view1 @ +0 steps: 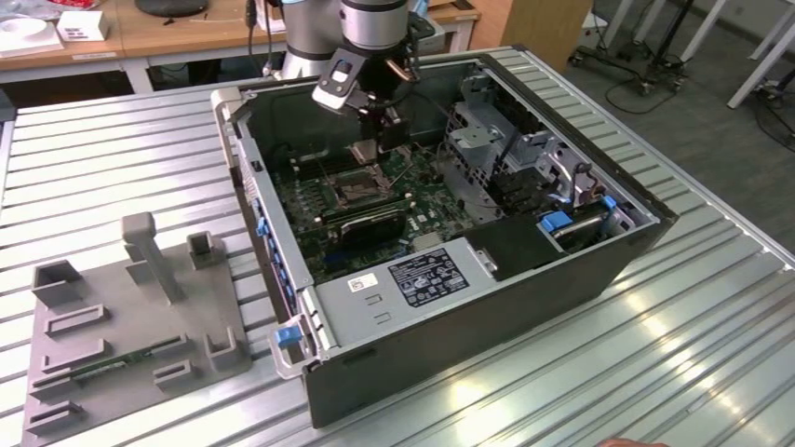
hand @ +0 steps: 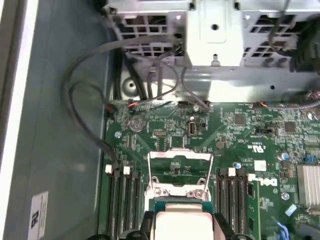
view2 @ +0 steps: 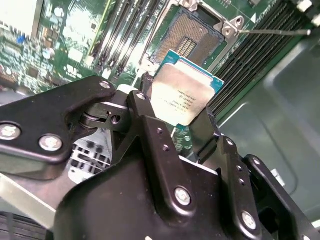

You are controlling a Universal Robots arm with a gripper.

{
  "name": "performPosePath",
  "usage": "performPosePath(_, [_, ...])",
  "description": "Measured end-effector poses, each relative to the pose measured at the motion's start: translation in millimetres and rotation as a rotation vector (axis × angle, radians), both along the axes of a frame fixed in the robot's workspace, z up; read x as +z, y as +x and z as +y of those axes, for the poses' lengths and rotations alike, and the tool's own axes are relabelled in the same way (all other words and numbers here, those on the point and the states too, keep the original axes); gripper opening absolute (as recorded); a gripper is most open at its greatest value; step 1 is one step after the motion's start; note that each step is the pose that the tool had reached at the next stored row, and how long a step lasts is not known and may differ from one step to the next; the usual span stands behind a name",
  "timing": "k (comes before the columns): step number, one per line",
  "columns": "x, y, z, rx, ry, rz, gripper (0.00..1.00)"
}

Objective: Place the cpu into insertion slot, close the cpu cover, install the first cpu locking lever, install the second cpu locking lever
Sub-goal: 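Place the cpu into insertion slot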

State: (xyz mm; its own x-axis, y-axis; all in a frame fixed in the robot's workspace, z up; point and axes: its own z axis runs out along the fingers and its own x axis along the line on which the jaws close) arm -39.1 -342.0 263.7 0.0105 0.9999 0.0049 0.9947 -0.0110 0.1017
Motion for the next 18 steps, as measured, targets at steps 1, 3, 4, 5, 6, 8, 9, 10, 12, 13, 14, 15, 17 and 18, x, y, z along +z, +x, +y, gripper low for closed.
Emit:
performPosePath(1, [-0.1, 0.0, 0.0, -0.017, 0.0001, 0.0000, 0.54])
performPosePath(3, [0.0, 0.0, -0.1, -0.038, -0.0001, 0.0001, 0.54])
performPosePath(4, [0.0, 0.0, -0.1, -0.040, -0.0001, 0.0001, 0.54])
performPosePath(5, [0.0, 0.0, 0.0, -0.041, -0.0001, 0.0001, 0.54])
performPosePath(6, [-0.1, 0.0, 0.0, -0.041, 0.0000, 0.0000, 0.54])
performPosePath(8, [-0.1, 0.0, 0.0, -0.041, 0.0000, 0.0000, 0.54])
performPosePath(9, [-0.1, 0.0, 0.0, -0.041, 0.0000, 0.0000, 0.54])
performPosePath(10, [-0.1, 0.0, 0.0, -0.041, 0.0000, 0.0000, 0.54])
performPosePath(12, [-0.1, 0.0, 0.0, -0.041, 0.0000, 0.0000, 0.54])
performPosePath(13, [-0.1, 0.0, 0.0, -0.041, 0.0000, 0.0000, 0.54])
performPosePath(14, [-0.1, 0.0, 0.0, -0.041, 0.0000, 0.0000, 0.54])
performPosePath(15, [-0.1, 0.0, 0.0, -0.041, 0.0000, 0.0000, 0.54])
performPosePath(17, [-0.1, 0.0, 0.0, -0.041, 0.0000, 0.0000, 0.54])
performPosePath(18, [-0.1, -0.1, 0.0, -0.041, -0.0001, 0.0001, 0.54])
